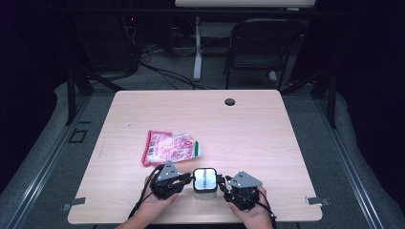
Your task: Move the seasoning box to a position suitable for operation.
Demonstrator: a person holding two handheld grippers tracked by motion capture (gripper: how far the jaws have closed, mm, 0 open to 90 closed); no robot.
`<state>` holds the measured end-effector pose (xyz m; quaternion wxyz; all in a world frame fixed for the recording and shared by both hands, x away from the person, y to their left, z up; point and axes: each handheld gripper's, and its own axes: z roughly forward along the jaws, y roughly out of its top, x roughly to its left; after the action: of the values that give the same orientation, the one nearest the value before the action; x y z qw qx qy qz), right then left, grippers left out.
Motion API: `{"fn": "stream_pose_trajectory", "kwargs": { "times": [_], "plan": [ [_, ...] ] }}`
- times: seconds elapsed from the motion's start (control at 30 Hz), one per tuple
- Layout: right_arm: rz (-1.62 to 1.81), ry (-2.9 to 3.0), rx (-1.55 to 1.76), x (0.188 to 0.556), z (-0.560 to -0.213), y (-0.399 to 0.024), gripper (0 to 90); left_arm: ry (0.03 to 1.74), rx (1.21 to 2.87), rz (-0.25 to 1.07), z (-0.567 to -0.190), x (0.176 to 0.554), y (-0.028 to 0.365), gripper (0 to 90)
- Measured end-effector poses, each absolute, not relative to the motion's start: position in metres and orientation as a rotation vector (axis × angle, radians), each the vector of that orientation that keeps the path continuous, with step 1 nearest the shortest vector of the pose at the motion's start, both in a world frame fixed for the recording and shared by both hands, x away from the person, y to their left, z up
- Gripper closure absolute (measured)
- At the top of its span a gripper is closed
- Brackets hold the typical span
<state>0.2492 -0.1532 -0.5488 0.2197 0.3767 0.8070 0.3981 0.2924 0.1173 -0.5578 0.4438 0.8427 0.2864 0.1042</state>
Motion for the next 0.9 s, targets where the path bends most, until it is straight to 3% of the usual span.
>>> {"fn": "stream_pose_trajectory", "kwargs": {
  "times": [0.57,0.9],
  "plan": [
    [1.189,2.204,1.096,0.239,-0.534,-0.165,64.0,0.702,2.075,0.251,-0.553,0.289,0.120,78.3],
    [1.299,2.185,1.137,0.242,-0.526,-0.170,75.0,0.685,2.076,0.252,-0.550,0.284,0.121,78.2]
  ]
}}
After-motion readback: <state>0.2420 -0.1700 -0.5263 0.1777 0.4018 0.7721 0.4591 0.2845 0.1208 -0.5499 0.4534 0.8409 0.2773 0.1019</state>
